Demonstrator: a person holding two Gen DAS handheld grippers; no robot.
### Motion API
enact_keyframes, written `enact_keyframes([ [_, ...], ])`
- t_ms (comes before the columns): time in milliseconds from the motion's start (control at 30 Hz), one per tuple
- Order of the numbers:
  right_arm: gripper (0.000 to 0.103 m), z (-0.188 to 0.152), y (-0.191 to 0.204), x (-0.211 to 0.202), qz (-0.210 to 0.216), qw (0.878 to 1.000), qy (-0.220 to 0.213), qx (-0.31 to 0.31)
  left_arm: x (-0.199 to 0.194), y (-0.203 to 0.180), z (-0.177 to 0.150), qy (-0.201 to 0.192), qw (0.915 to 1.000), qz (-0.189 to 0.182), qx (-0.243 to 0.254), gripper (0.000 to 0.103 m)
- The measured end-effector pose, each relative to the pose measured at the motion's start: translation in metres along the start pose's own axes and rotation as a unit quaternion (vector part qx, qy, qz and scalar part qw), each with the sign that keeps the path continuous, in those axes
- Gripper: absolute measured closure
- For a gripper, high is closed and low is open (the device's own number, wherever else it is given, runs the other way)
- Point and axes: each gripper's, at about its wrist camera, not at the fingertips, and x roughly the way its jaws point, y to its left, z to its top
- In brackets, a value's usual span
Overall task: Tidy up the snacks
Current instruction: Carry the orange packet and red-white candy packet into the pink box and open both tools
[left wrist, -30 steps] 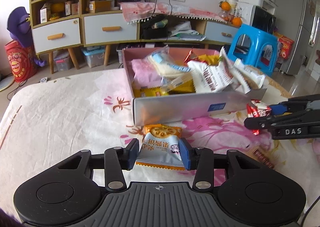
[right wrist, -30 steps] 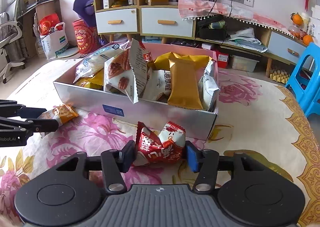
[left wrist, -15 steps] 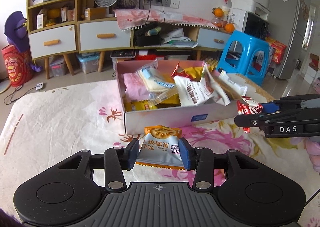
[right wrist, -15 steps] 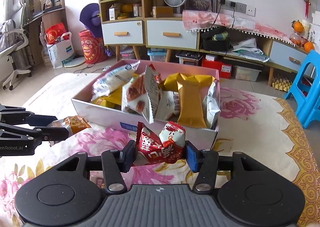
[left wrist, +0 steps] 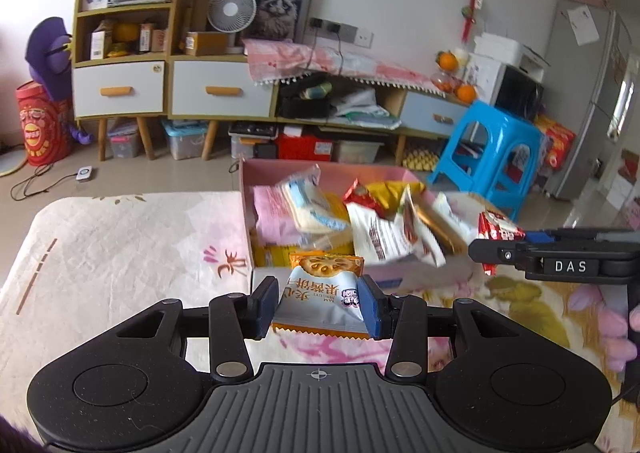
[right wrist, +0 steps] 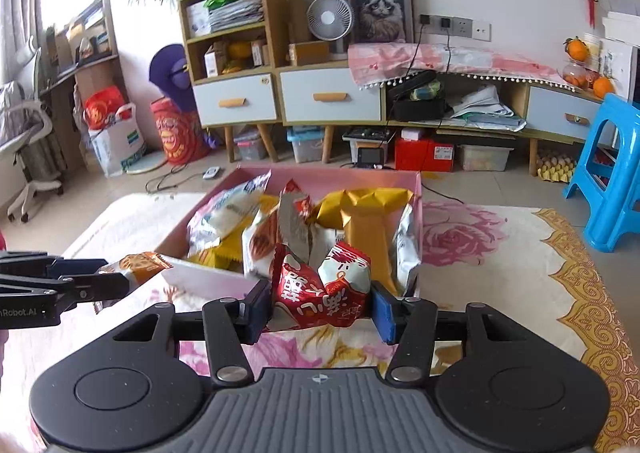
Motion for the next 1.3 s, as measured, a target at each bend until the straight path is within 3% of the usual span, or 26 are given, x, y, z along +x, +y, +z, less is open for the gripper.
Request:
enact_keyframes([
  [300,0.059,0.017,-0.004,0.006,0.014,0.998,-0.007,0.058,0.021,-0.001,0.028,-0.011,0.9997,0.015,-0.013,0.062],
  [567,0.058,0.037,0.001,0.023,0.018,0.998,-0.017,0.058,0.049,-0.009,0.059,-0.017,0.9996,0.023,-0.006,0.062],
  [1300,0.057,0.044,-0.005,0.068,0.023,0.998,-0.010,0.052,0.141,-0.021,0.095,0.026,0.9991,0.023,-0.022,0.062],
])
